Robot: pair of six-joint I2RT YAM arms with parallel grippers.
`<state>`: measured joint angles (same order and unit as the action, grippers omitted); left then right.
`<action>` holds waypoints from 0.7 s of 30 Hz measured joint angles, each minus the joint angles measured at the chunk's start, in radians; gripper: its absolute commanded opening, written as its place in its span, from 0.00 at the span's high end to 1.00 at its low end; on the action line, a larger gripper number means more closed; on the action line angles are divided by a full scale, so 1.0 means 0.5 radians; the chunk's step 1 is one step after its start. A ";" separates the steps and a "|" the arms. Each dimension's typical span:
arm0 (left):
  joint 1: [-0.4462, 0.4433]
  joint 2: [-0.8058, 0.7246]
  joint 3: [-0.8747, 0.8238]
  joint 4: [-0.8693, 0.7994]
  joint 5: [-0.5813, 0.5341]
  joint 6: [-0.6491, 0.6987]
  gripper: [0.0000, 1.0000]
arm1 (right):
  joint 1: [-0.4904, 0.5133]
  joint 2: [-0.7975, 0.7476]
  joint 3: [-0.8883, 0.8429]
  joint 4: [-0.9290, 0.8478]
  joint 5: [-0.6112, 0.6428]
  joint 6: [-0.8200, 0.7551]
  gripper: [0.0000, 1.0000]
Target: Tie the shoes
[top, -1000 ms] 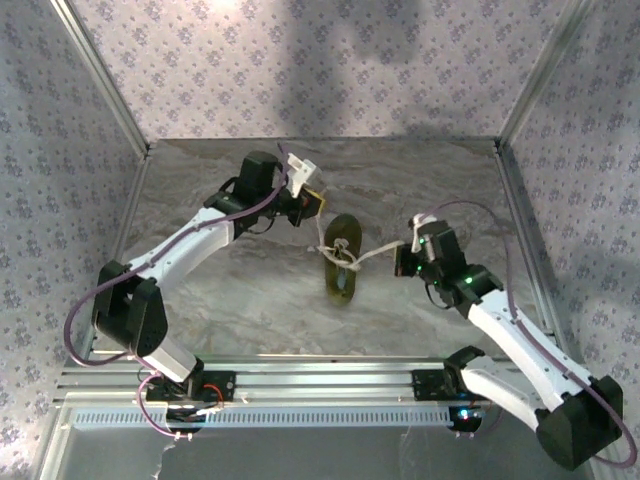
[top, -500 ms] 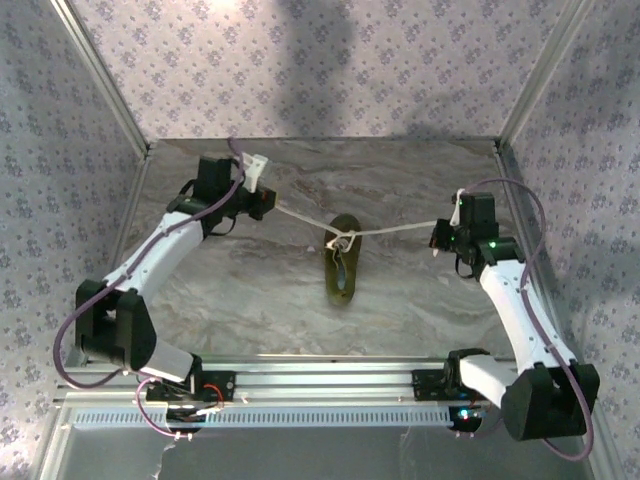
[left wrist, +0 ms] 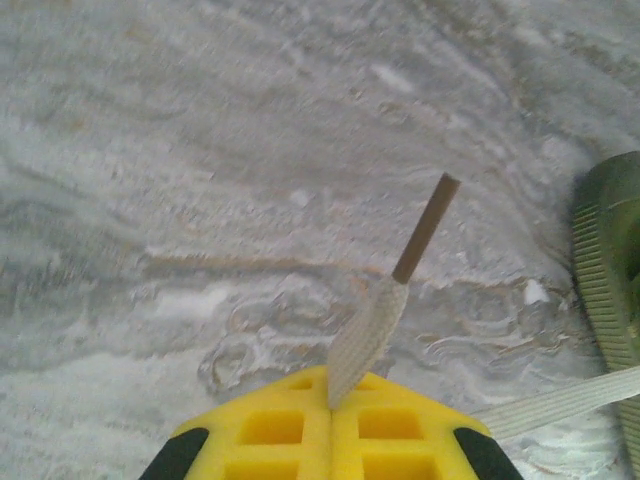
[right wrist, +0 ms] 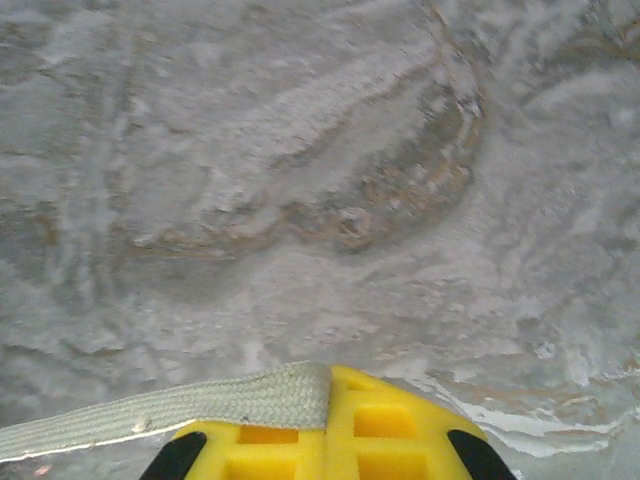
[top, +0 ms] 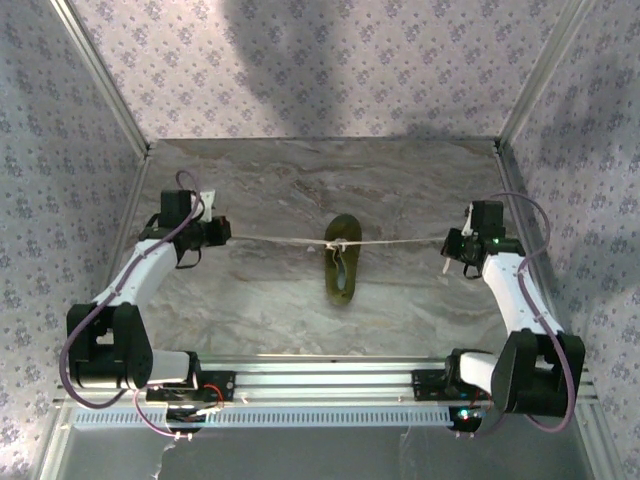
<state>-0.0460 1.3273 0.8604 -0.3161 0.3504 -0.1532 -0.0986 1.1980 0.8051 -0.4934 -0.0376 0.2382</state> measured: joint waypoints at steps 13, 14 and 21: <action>0.256 -0.002 -0.143 -0.068 -0.007 -0.035 1.00 | -0.302 0.262 -0.034 0.153 -0.045 -0.039 1.00; 0.271 -0.002 -0.144 -0.071 -0.007 -0.035 1.00 | -0.313 0.263 -0.034 0.157 -0.048 -0.039 1.00; 0.378 -0.022 -0.144 -0.117 -0.006 -0.050 1.00 | -0.326 0.263 0.072 0.153 -0.096 -0.054 1.00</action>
<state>0.1429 1.3163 0.7883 -0.3748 0.3473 -0.1780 -0.2615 1.3296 0.8413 -0.4168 -0.0856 0.2111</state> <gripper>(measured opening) 0.045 0.044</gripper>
